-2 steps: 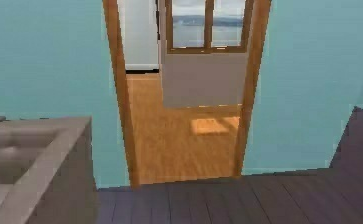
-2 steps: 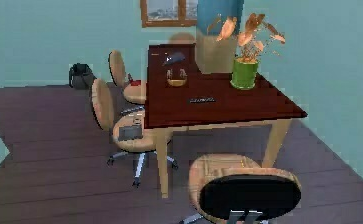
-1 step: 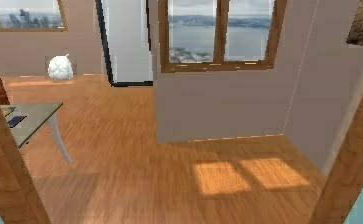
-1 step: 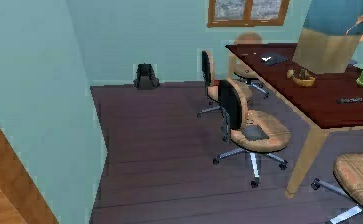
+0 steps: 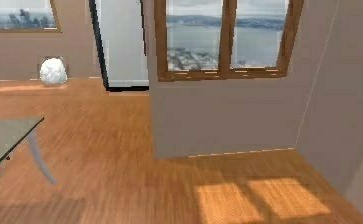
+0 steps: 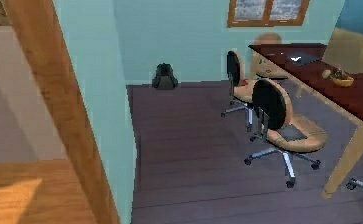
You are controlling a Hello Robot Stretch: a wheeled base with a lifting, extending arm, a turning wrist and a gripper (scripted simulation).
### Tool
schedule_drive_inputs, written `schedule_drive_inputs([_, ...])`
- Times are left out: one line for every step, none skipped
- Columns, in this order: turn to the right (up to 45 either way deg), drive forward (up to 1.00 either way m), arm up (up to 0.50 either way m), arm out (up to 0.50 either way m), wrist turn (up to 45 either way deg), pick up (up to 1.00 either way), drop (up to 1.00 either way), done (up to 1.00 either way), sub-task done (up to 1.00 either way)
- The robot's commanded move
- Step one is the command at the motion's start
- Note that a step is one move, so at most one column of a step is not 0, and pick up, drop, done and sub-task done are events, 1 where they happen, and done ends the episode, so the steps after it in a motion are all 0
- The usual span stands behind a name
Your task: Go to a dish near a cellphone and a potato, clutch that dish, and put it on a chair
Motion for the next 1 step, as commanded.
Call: schedule_drive_inputs([-6.0,0.00,0.00,0.00,0.0,0.00,0.00,0.00,0.00])
